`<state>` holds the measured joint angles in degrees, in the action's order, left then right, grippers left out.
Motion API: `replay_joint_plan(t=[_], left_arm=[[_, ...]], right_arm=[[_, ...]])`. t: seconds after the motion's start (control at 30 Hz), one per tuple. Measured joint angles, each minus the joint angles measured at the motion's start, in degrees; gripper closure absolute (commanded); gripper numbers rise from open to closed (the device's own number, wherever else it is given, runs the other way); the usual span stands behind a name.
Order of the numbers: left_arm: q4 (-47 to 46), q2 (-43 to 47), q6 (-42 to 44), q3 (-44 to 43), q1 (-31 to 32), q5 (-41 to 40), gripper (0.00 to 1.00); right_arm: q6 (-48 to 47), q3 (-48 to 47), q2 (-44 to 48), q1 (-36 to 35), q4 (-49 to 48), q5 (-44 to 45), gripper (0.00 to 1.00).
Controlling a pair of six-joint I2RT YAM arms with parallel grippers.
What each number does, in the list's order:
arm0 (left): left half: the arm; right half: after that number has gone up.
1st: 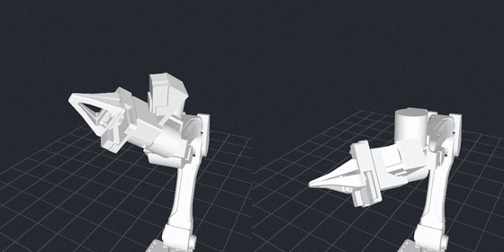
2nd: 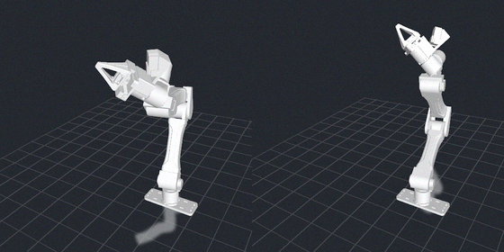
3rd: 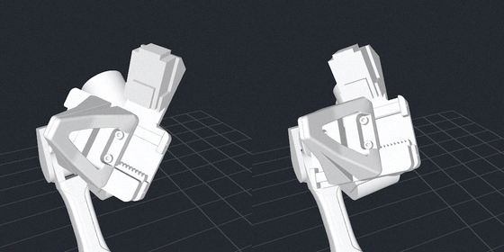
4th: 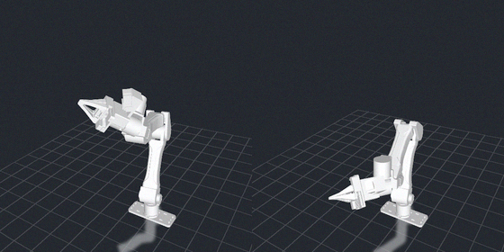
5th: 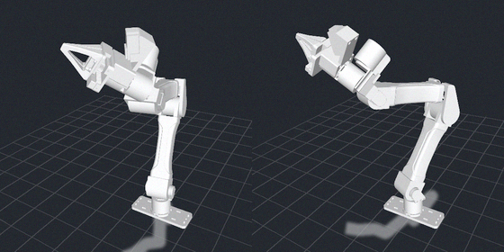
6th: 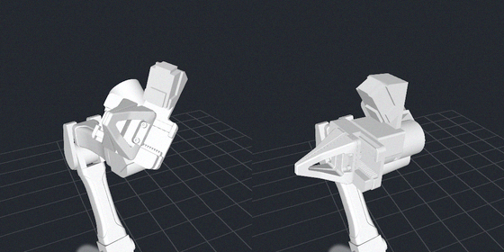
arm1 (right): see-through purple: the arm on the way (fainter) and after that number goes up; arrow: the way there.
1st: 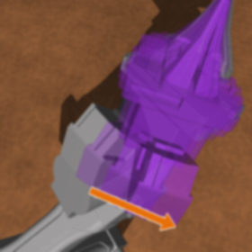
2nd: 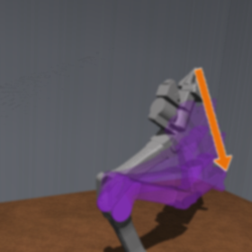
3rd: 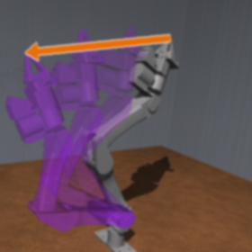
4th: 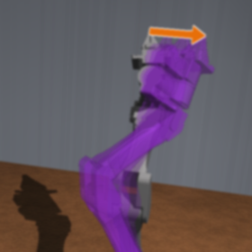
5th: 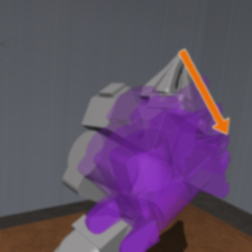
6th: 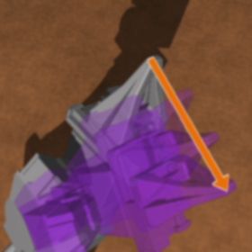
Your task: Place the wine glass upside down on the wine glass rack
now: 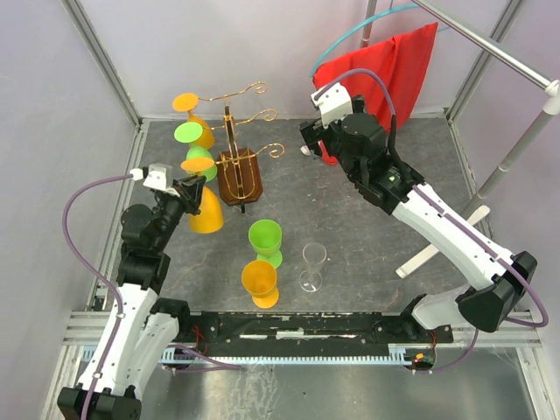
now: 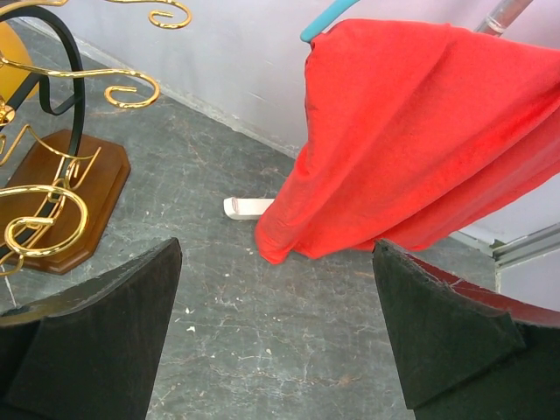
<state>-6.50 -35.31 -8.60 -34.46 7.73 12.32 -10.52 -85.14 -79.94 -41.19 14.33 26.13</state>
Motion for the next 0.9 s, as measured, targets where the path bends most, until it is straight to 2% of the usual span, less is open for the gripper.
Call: replay_joint_plan(t=[0.33, 0.5, 0.9], left_arm=[[-7.76, 0.11, -1.62, 7.56, 0.00, -3.21, 0.97], [-15.47, 0.04, -2.40, 12.66, 0.00, -6.69, 0.97], [-30.21, -8.11, -3.74, 15.82, 0.00, -10.36, 0.97]], right_arm=[[0.04, 0.00, -0.66, 0.20, 0.13, -0.42, 0.02], [0.00, 0.00, -0.76, 0.46, 0.13, -0.44, 0.02], [-0.22, 0.00, -0.79, 0.81, 0.11, -0.61, 0.02]])
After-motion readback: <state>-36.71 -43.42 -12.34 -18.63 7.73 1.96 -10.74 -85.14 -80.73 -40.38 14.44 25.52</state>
